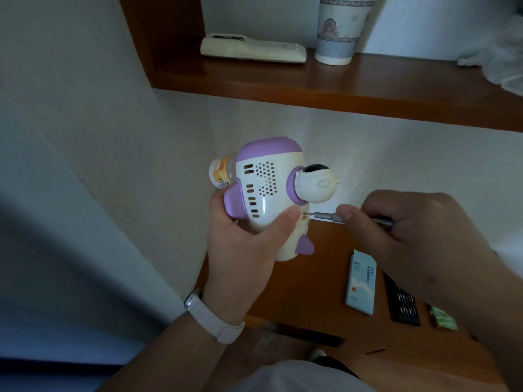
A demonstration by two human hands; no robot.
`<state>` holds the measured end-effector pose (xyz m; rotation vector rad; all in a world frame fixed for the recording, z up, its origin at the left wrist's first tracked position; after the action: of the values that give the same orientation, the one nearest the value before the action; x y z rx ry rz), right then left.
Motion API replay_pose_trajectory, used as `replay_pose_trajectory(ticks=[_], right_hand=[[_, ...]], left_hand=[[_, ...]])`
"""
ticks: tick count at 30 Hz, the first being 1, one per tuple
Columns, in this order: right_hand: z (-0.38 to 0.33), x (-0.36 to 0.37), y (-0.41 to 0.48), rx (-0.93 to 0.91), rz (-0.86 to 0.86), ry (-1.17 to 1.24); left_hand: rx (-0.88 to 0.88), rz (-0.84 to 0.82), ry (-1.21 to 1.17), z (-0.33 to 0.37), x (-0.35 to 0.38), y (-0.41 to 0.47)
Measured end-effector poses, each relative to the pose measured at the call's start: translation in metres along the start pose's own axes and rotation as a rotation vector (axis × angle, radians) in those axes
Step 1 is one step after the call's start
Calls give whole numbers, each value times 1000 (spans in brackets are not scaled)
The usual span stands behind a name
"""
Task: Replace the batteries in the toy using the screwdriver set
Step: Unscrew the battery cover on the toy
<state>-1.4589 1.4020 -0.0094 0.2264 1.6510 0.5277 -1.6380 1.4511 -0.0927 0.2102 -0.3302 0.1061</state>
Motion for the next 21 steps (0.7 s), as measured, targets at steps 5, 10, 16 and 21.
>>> replay_pose_trajectory(ticks=[5, 10, 16, 21], right_hand=[[4, 0, 1, 17, -1, 68], [5, 1, 2, 42, -26, 24], [6, 5, 6, 3, -13, -45], [11, 4, 9, 57, -59, 28]], left_hand=[[2, -6, 12, -2, 2, 1], [0, 5, 16, -4, 3, 3], [-2, -3, 22, -4, 6, 6], [-6, 0, 15, -8, 6, 11]])
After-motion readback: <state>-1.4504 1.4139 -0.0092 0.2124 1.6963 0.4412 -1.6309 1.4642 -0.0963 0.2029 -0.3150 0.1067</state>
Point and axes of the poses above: each hand's wrist, its own y-axis towards the middle knuckle, its own x-axis out of the palm, z = x × y, the point moved 10 cm from there along y, towards the middle knuckle, and after that the axes turned 14 degrees about -y, right-handed, at the moved point
